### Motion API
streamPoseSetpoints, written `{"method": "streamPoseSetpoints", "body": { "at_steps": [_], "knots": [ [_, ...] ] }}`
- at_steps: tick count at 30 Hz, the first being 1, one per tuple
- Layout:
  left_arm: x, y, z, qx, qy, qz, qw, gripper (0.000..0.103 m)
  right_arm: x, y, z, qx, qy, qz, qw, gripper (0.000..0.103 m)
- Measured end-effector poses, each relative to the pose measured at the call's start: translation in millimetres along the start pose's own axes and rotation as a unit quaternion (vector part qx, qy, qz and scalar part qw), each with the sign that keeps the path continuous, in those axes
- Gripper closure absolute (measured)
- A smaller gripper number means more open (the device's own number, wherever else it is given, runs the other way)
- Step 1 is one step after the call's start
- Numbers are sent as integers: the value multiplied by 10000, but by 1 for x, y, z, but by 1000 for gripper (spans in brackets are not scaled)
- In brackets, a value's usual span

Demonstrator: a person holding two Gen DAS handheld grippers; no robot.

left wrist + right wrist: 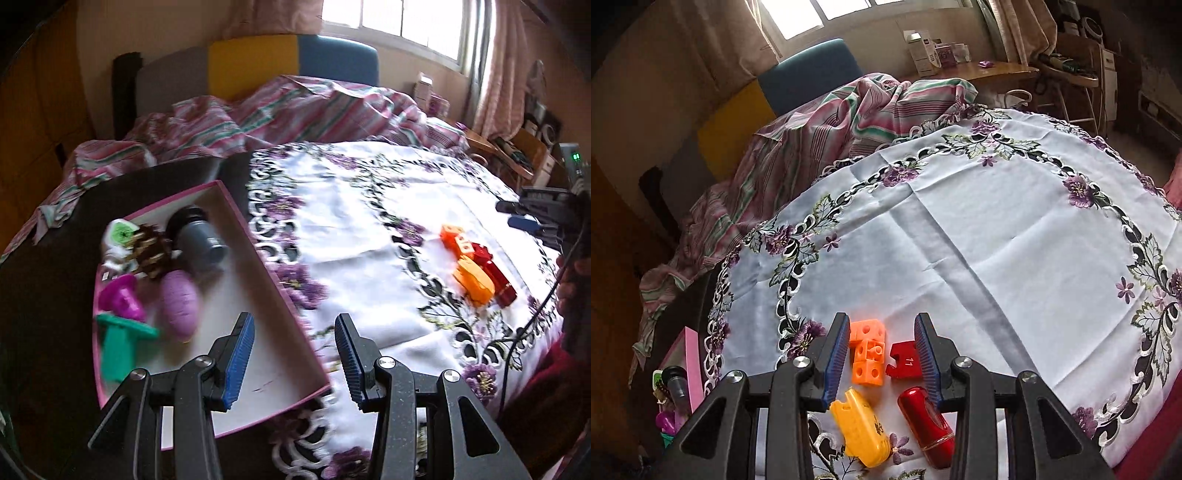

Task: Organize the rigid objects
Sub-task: 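Move both tools back toward the orange, yellow and red pieces, then grasp the yellow piece with the left tool while the right tool reaches for the orange blocks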

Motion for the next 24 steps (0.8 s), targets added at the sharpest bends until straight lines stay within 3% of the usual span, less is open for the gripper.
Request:
{"method": "streamPoseSetpoints", "body": {
  "at_steps": [7, 14, 24],
  "knots": [
    [-52, -2, -22, 374, 600, -343, 9969, 57, -28, 3, 0, 57, -120, -741, 9972, 67],
    [-119, -6, -49, 954, 1446, -444, 9839, 57, -32, 5, -4, 174, -179, -889, 9957, 67],
    [-189, -12, -85, 1443, 1894, -544, 9697, 57, -37, 2, -2, 107, -287, -1091, 9936, 67]
  ]
}}
Point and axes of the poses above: each gripper's, at about its wrist camera, not at the fingertips, and z roughly against the way its jaws point, x to its left, y to its underside, the point moved 7 cm from there along -z, roughly the way its jaws point, and after that the axes turned 7 degrees about z, right-handed, at the moved point
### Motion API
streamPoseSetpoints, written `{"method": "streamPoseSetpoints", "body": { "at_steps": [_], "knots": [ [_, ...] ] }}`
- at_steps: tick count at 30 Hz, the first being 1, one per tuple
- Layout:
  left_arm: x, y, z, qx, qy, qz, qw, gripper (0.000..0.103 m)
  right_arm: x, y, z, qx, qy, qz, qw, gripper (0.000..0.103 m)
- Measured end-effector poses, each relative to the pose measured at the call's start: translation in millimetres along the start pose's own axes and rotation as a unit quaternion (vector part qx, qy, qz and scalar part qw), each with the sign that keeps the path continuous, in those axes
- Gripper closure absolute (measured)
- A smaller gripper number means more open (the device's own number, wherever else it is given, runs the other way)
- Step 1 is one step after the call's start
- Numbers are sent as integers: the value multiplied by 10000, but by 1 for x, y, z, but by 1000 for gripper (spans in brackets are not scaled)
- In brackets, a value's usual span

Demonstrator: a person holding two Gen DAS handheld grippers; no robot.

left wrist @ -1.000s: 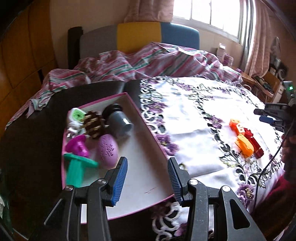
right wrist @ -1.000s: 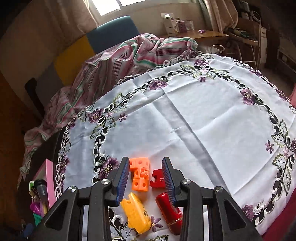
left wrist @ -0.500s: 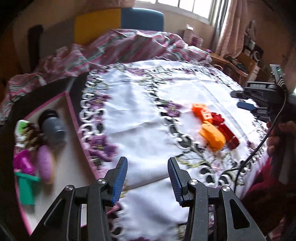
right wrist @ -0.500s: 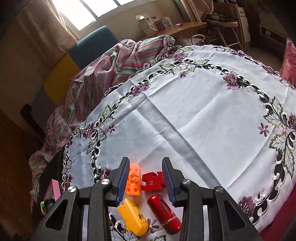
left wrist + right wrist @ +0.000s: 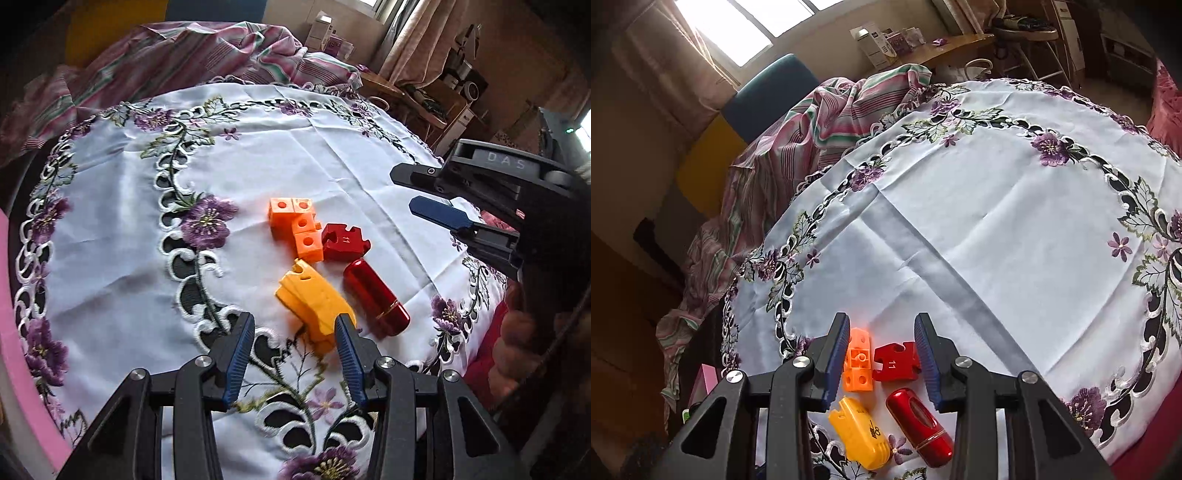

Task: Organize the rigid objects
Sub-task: 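Grasp the yellow piece with the left tool while the right tool reaches for the orange blocks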

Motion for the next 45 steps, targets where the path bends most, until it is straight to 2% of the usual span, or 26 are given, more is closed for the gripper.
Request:
{"method": "streamPoseSetpoints", "body": {
  "at_steps": [6, 7, 9, 10, 16, 23, 27, 29, 30, 32, 33, 35, 38, 41, 42, 43, 45],
  "knots": [
    [-14, -8, -36, 302, 76, 155, 9994, 57, -1, -1, -2, 21, -7, -44, 10000, 67],
    [-15, -8, -41, 361, 100, 205, 9991, 58, -1, -1, -2, 33, -6, -42, 10000, 67],
    [-13, -7, -45, 388, 52, 210, 9990, 68, -2, 0, -4, 82, 23, -28, 10000, 66],
    [-12, -6, -43, 333, 95, 176, 9992, 74, -3, 0, -6, 116, 45, -25, 9999, 66],
    [9, 12, -17, 125, -71, -79, 9999, 74, -3, 4, -13, 289, 83, 20, 9995, 67],
    [33, 48, 17, -141, -64, -65, 9999, 73, -3, 8, -21, 511, 143, 86, 9986, 67],
    [34, 47, 22, -237, -22, 1, 9997, 73, -3, 7, -25, 594, 181, 106, 9980, 67],
    [28, 38, 26, -392, 105, -74, 9991, 73, -4, 8, -27, 621, 234, 119, 9977, 67],
    [27, 35, 27, -446, 54, -160, 9989, 73, -5, 9, -28, 643, 258, 126, 9975, 67],
    [28, 34, 25, -356, 17, -90, 9993, 73, -4, 13, -33, 773, 275, 148, 9965, 67],
    [30, 36, 27, -335, 109, -15, 9994, 73, -4, 16, -35, 860, 222, 141, 9959, 67],
    [32, 40, 36, -475, 67, -39, 9988, 73, 1, 23, -40, 1047, 29, 149, 9944, 67],
    [37, 48, 46, -534, 71, -73, 9985, 73, -3, 26, -44, 1135, 294, 172, 9930, 67],
    [45, 55, 46, -497, 15, 7, 9988, 73, -27, 30, -49, 1300, 765, -148, 9884, 67],
    [48, 57, 43, -472, -60, 18, 9989, 73, -36, 30, -50, 1318, 779, -319, 9877, 68],
    [51, 58, 41, -434, -96, 35, 9990, 73, -41, 27, -49, 1245, 766, -464, 9882, 70],
    [57, 61, 34, -337, -101, 152, 9993, 73, -50, 25, -50, 1216, 1028, -543, 9858, 83]
  ]
}}
Point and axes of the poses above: each gripper's, at about its wrist camera, not at the fingertips, and z roughly against the way its jaws point, x to its left, y to its underside, the point moved 7 cm from there along -z, roughly the way its jaws point, and after that the axes turned 7 degrees about z, right-handed, at the moved point
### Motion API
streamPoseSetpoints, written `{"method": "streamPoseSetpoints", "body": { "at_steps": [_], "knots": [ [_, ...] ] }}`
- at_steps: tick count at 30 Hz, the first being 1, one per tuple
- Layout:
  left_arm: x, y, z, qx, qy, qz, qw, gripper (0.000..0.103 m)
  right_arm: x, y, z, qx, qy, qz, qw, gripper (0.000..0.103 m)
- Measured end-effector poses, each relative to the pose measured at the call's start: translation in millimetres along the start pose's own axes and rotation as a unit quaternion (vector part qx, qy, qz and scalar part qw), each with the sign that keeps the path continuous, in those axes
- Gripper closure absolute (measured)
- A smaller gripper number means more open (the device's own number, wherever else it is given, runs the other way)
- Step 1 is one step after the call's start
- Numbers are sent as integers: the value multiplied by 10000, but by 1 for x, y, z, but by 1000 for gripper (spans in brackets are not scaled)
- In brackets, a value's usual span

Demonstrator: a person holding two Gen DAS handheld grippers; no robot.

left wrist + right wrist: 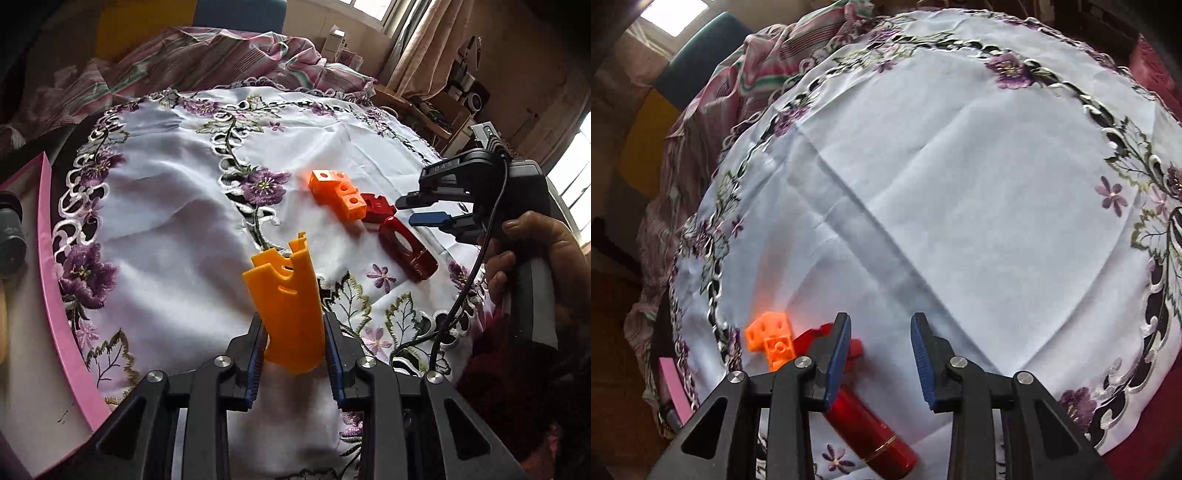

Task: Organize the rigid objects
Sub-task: 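Grasp the yellow piece with the left tool while the right tool reaches for the orange blocks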

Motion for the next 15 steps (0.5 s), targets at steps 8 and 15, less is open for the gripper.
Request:
{"method": "streamPoseSetpoints", "body": {
  "at_steps": [8, 15],
  "knots": [
    [-2, -4, -7, 19, 33, 21, 10000, 73, -19, -21, -9, -54, 327, -59, 9994, 103],
    [-1, -6, -8, -24, -9, -2, 10000, 73, -24, -41, -11, -298, 697, 102, 9971, 103]
  ]
}}
Point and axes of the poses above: each gripper's, at about its wrist camera, not at the fingertips, and z roughly against the way its jaws point, x to its left, y to its underside, the point moved 7 cm from there along -z, roughly the way its jaws point, and after that the axes turned 7 degrees about z, right-handed, at the moved point
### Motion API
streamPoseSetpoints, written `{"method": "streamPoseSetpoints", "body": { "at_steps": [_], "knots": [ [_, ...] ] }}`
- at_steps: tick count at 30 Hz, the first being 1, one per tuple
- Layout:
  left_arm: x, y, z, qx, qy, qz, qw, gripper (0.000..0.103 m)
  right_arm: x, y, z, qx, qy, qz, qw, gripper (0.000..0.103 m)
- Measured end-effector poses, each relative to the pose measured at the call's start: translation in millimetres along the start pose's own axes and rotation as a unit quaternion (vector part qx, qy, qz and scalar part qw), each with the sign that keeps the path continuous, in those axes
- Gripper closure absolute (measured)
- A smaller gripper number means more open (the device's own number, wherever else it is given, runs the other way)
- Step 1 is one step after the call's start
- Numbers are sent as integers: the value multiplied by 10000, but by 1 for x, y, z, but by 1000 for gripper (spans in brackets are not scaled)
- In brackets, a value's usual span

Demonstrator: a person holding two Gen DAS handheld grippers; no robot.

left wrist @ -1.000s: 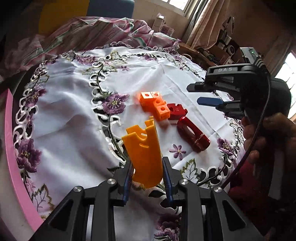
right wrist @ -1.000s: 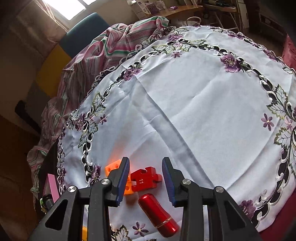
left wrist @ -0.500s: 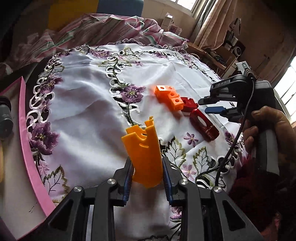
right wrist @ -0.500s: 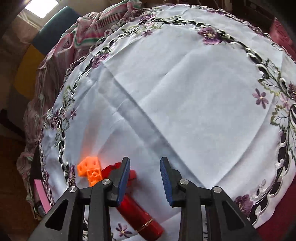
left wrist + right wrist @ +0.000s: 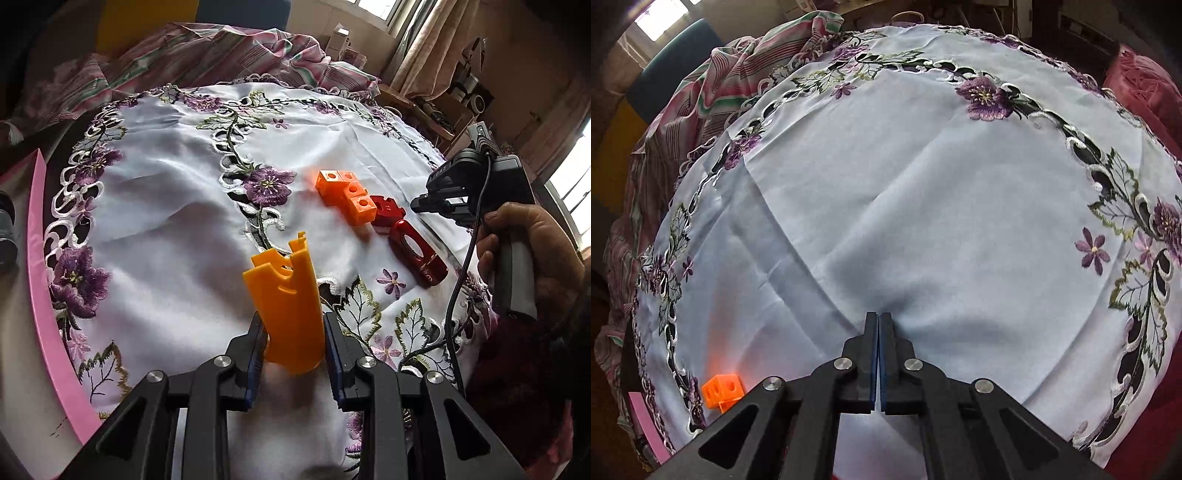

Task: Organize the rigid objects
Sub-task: 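Grasp the yellow piece with the left tool while the right tool reaches for the orange blocks, then open the right tool and grasp the red cylinder on the cloth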

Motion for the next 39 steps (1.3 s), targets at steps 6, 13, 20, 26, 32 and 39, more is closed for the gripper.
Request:
{"method": "streamPoseSetpoints", "body": {
  "at_steps": [6, 13, 20, 26, 32, 39],
  "knots": [
    [4, 7, 11, -84, -56, -83, 9999, 73, -7, -9, 3, -196, 192, 29, 9996, 103],
    [13, 18, 16, -65, -96, 14, 9999, 73, -29, -18, 12, -378, 750, -100, 9964, 103],
    [20, 28, 26, -58, -101, 95, 9999, 73, -37, -19, 14, -421, 796, -325, 9954, 102],
    [24, 31, 29, -83, -109, 55, 9999, 73, -10, -20, 2, -159, 1040, 710, 9919, 100],
    [23, 28, 28, -109, -124, -60, 9998, 73, -33, -46, -7, -131, 1836, 1263, 9748, 103],
    [27, 28, 28, -107, -108, -77, 9999, 73, -43, -64, -11, -358, 1953, 1189, 9728, 103]
  ]
}}
Point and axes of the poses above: each gripper's, at about its wrist camera, not at the fingertips, and z roughly against the way its jaws point, x to its left, y to its underside, the point moved 7 cm from there along -z, roughly the way its jaws point, and after that the axes turned 7 degrees about z, right-handed, at the moved point
